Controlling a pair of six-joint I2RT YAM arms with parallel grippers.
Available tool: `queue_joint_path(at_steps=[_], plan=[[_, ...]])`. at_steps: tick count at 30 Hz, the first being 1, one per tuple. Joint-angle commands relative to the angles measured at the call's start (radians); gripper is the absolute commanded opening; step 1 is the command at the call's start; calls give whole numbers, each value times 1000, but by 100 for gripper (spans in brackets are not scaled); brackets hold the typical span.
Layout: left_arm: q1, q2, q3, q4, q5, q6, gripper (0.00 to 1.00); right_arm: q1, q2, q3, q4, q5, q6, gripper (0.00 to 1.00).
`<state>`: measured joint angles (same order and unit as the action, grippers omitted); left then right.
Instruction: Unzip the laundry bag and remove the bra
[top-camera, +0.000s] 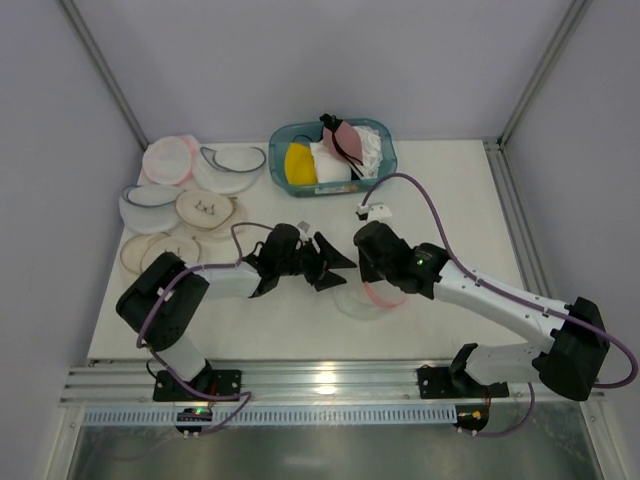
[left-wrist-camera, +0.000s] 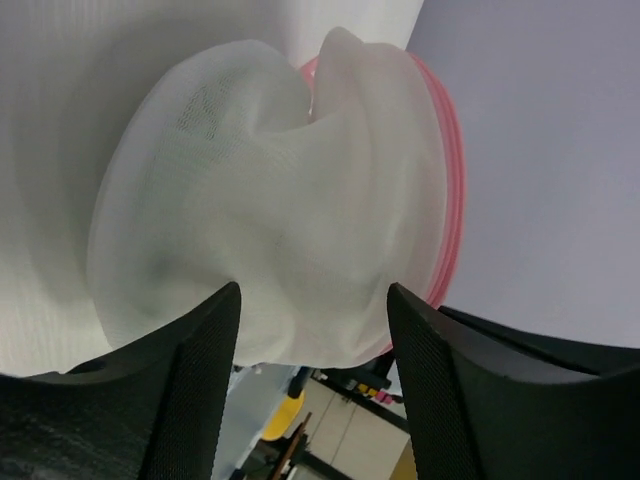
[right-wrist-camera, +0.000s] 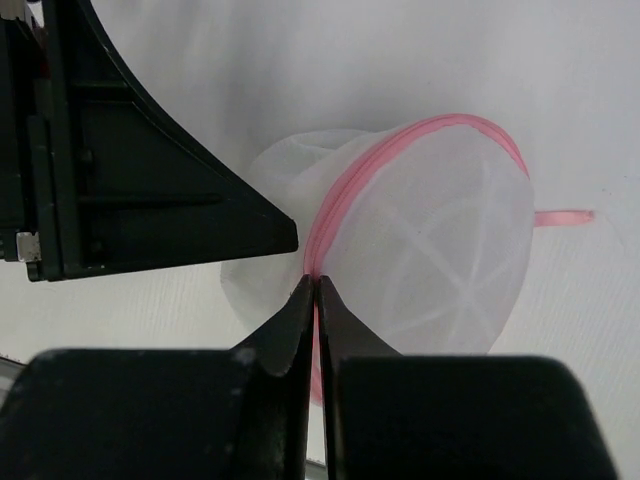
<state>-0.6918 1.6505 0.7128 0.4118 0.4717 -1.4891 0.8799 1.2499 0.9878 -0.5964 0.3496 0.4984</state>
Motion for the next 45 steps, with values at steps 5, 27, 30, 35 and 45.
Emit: queue_joint_path(at_steps=[5,27,30,35,45], plan=[[-2,49,7,186,7,-23,10,5,-33,2,41,-17,-15,4],[25,-11,-116,226,-15,-16,0,2,-118,43,-369,383,182,4],[34,-41,-137,205,-12,-2,0,-24,-106,43,-494,534,309,4],[49,-98,-174,150,-15,32,0,-93,-99,61,-714,687,565,47],[52,-101,-191,131,-7,56,0,-91,-230,-115,59,-46,-30,79]])
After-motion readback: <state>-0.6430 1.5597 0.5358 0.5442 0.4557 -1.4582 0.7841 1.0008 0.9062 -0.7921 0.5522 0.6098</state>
